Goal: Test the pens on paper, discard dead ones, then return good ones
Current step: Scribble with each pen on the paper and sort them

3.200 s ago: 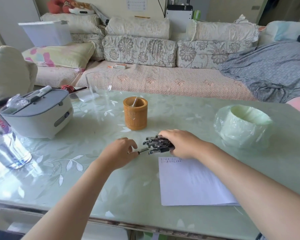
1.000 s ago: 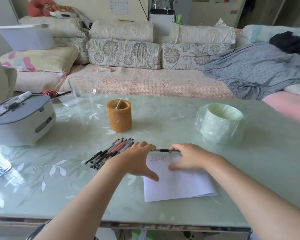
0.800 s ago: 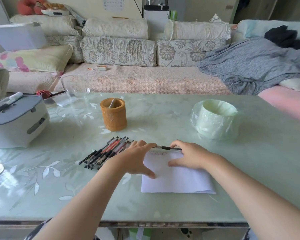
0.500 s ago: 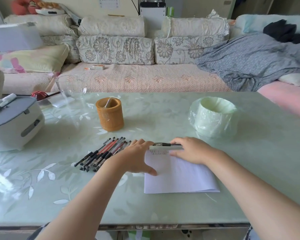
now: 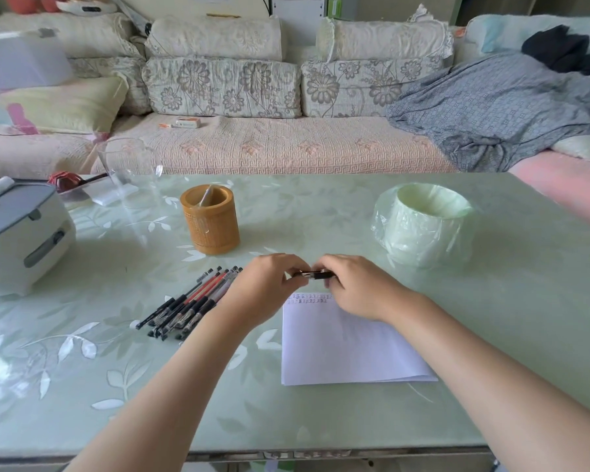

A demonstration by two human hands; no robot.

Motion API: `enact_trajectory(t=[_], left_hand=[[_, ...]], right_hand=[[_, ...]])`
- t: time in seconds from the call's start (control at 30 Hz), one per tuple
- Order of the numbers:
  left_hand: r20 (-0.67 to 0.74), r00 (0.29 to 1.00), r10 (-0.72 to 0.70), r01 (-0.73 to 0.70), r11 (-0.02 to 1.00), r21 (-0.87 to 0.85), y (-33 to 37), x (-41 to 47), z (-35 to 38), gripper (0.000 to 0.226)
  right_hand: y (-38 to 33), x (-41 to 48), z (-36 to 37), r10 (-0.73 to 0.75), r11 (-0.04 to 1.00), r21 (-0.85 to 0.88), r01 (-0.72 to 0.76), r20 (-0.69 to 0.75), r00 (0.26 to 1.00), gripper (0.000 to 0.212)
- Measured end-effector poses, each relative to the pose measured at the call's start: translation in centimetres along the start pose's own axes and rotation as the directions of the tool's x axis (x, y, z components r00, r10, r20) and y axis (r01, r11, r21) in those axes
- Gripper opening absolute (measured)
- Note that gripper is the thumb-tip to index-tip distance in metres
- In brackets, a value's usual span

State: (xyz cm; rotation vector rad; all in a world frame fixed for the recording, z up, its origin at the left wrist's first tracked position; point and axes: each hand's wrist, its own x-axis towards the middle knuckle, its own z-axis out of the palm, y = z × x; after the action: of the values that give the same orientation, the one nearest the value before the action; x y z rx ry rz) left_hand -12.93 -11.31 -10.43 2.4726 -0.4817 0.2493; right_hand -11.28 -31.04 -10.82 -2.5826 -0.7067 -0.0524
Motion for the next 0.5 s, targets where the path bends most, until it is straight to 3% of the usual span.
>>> enact_trajectory(t=[0.17, 0.33, 0.4, 0.5], left_hand=[[0.019, 1.000, 0.000, 0.001, 0.998, -0.059, 0.3, 0.2, -0.2, 0.010], [0.052, 0.999, -0.017, 0.019, 0.998, -0.051, -0.1, -0.2, -0.8, 0.013], [0.063, 0.998, -0.028, 0.032, 0.997, -0.075, -0.3, -0.4, -0.8, 0.012], [0.060, 0.996, -0.068, 0.076, 0.989, -0.130, -0.6, -0.2, -1.1, 0.012]], right_hand=[[-1.2, -0.4, 0.8, 0.057, 0.997, 0.048, -0.056, -0.018, 0.998, 0.023], [-2.0, -0.6, 1.2, 0.149, 0.968, 0.186, -0.166, 0.101, 0.984, 0.020], [-2.3, -0.5, 1.1, 0.146, 0.979, 0.128, -0.159, 0.108, 0.983, 0.020], [-2.7, 0.0, 0.6, 0.098, 0.989, -0.112, -0.096, 0.020, 0.995, 0.024]])
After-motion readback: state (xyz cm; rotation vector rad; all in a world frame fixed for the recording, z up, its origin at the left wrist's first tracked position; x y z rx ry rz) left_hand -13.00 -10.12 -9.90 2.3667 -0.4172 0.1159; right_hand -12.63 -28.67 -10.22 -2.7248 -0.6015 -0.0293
